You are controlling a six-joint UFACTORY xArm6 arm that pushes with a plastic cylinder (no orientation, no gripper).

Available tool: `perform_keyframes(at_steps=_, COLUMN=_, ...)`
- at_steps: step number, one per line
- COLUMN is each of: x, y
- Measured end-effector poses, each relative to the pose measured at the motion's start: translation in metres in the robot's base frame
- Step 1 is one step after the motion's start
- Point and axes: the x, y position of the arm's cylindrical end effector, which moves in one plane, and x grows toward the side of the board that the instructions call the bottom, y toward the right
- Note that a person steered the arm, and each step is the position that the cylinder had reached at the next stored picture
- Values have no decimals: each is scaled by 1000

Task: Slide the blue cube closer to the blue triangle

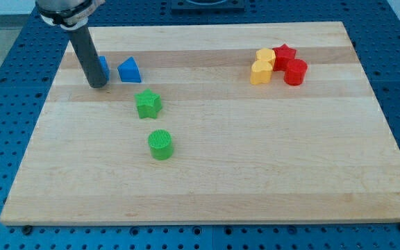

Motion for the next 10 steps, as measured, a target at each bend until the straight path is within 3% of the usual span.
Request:
perform_keyframes(at_steps=3, x=2, y=-30)
perform_keyframes(at_steps=5, x=-61, y=-40)
perform_keyframes(at_steps=10, x=-28, y=-22)
